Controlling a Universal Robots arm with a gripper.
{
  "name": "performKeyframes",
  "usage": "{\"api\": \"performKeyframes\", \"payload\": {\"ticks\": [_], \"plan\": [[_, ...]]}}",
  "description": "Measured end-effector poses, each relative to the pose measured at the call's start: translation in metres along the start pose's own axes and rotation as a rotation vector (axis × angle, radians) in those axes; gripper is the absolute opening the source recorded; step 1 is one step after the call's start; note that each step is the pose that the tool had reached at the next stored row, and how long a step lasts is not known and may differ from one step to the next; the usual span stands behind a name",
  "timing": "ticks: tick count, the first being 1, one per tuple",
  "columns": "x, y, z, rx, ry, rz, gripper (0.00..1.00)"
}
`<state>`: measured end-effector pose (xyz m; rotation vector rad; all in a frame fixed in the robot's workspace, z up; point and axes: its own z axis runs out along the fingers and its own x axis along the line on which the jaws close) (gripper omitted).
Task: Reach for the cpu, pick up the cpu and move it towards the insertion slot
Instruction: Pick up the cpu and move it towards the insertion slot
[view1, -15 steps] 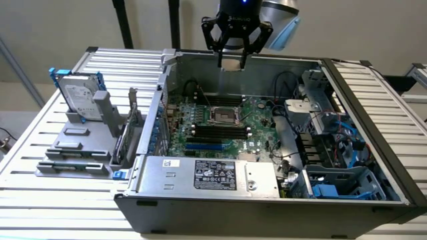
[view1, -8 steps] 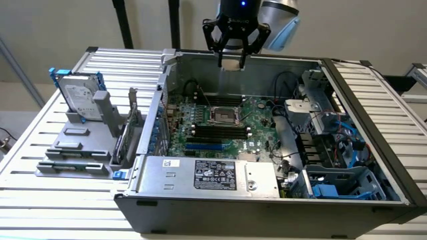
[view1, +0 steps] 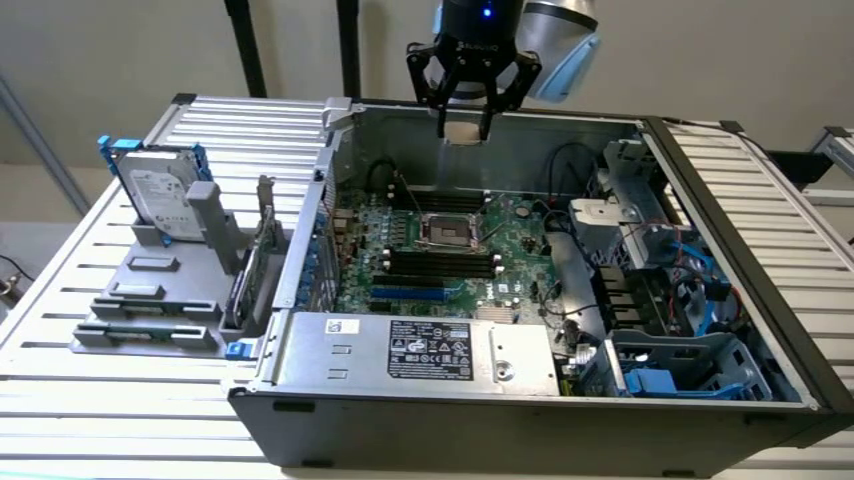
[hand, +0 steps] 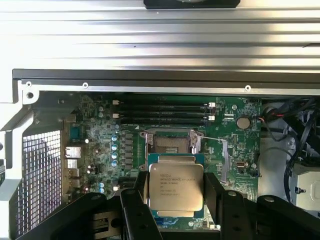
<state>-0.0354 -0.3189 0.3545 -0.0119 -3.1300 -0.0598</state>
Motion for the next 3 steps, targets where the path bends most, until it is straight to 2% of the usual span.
{"api": "performKeyframes", "payload": {"ticks": [3], "plan": [[0.0,0.0,0.0,0.0,0.0,0.0,0.55]]}}
